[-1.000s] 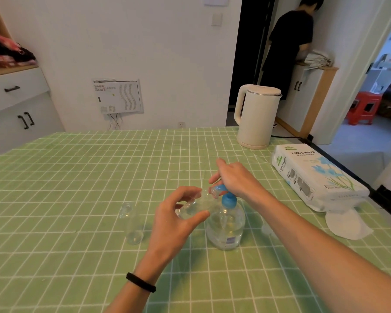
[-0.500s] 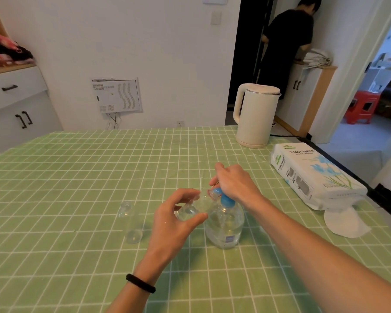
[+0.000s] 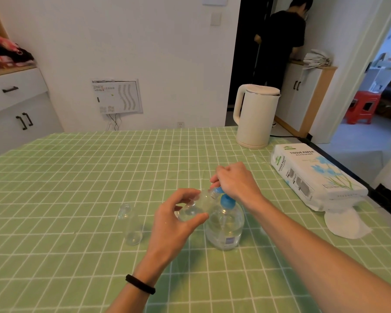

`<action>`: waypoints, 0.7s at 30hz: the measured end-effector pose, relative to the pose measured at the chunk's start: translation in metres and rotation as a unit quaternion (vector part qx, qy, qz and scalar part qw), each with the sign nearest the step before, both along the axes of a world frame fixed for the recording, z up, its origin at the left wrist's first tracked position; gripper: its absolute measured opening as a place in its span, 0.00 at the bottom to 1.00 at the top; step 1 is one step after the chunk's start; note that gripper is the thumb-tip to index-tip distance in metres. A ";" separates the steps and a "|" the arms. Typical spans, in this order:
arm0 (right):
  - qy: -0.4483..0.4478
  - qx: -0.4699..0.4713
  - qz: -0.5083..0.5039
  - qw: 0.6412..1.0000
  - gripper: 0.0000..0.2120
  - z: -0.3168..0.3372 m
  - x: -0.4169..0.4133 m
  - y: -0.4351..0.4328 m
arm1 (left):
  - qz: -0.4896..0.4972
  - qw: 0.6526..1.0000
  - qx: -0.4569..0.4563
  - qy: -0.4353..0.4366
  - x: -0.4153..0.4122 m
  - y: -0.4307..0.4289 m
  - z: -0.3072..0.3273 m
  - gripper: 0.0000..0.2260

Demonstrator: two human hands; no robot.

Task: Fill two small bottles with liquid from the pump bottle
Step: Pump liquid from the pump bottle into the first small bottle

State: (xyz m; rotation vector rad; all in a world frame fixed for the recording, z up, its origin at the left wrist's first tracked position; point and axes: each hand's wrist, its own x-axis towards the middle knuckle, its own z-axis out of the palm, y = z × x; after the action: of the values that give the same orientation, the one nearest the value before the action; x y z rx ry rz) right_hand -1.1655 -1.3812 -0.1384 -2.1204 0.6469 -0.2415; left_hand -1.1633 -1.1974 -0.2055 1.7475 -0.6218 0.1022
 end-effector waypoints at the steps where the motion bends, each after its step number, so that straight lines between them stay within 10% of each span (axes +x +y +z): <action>1: 0.004 0.001 0.000 1.000 0.18 -0.002 -0.001 0.001 | 0.000 1.000 0.004 -0.002 0.000 0.000 -0.001 0.20; 21: 0.015 -0.021 0.011 1.000 0.19 0.006 0.004 0.000 | -0.002 1.000 -0.006 -0.005 0.001 0.000 0.000 0.20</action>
State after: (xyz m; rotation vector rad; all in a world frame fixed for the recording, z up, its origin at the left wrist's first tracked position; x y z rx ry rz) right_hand -1.1619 -1.3816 -0.1328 -2.1734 0.6403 -0.2130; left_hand -1.1626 -1.1971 -0.2050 1.7356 -0.6316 0.1119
